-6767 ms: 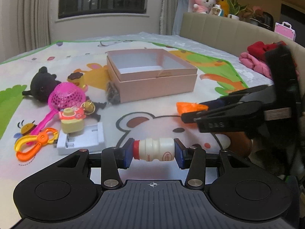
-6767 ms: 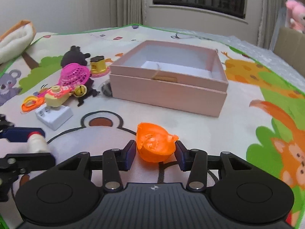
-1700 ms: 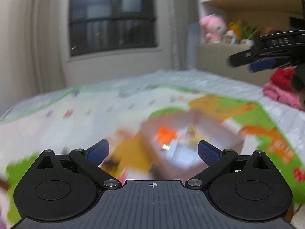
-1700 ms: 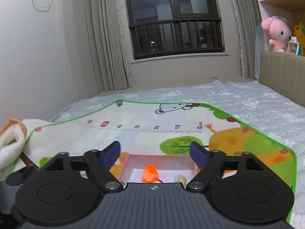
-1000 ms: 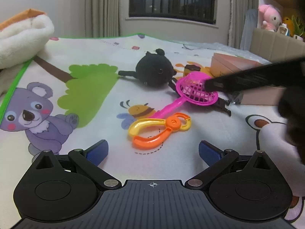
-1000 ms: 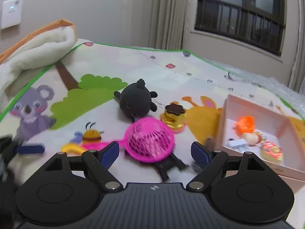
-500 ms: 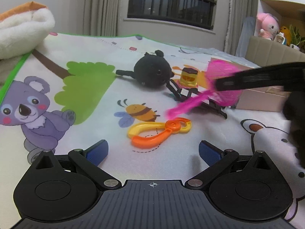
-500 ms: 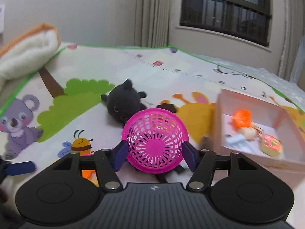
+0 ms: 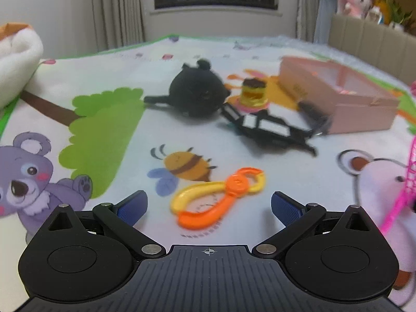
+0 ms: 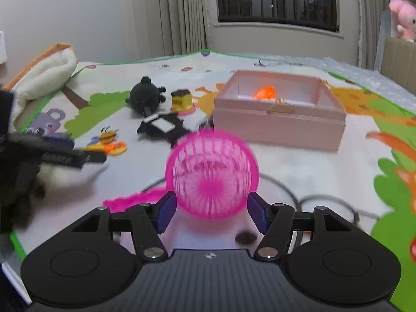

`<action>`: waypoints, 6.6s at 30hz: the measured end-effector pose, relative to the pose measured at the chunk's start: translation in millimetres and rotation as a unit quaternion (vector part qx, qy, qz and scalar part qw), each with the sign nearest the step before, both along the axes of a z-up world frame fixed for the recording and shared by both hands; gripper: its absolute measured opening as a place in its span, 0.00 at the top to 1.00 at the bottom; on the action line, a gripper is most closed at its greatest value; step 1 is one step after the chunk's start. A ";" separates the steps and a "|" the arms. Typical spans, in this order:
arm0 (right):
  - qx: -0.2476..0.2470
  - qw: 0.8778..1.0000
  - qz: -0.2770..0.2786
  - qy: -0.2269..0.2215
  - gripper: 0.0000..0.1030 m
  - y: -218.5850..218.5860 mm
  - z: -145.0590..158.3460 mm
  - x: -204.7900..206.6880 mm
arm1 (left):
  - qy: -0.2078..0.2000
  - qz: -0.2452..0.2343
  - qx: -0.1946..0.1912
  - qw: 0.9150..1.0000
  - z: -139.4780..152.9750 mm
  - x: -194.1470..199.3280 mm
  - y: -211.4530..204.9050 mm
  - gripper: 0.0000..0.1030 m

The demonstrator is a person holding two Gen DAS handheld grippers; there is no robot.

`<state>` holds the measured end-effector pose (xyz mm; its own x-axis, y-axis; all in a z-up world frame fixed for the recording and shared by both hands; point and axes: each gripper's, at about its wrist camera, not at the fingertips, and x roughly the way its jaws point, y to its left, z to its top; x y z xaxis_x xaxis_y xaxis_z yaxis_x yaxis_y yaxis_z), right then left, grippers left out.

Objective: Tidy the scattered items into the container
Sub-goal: 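Grasp the pink net with the right tool and lift it, then grasp the orange-yellow clip toy with the left tool, then lift the clip toy with the left tool while the right tool holds the pink net, then carry the clip toy and pink net into the pink box and release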

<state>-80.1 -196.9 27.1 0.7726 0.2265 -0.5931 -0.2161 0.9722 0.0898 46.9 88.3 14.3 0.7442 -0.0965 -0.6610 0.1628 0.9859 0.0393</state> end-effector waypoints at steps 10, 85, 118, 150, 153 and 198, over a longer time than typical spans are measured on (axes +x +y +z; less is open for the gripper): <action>0.005 1.000 -0.027 -0.001 0.13 -13.0 -11.2 -5.1 | 0.050 -0.068 -0.041 0.996 -1.8 -7.9 -23.3 0.00; -0.051 0.999 0.001 0.003 0.40 -13.6 -0.2 25.8 | -0.011 -0.163 -0.012 0.987 14.0 -80.8 -91.2 0.51; -0.022 0.999 -0.041 -0.004 0.03 -33.3 -27.5 9.9 | -0.011 -0.090 0.008 0.996 17.8 -59.5 -31.6 0.04; -0.027 1.000 0.008 0.000 0.38 -32.1 -4.2 19.1 | -0.036 -0.150 0.005 0.988 23.2 -62.3 -102.7 0.04; -0.037 0.999 0.016 -0.017 0.38 -39.2 8.8 17.7 | -0.053 -0.159 -0.006 0.986 37.7 -62.0 -107.8 0.04; -0.074 0.989 0.126 -0.038 0.13 72.6 30.5 120.3 | -0.008 0.031 -0.011 0.999 11.5 -25.2 -10.7 0.00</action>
<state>40.2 -124.3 57.6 0.7470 0.3315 -0.5763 -0.4529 0.8883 -0.0760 21.7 77.6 25.7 0.7599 -0.0642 -0.6468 0.1004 0.9948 0.0192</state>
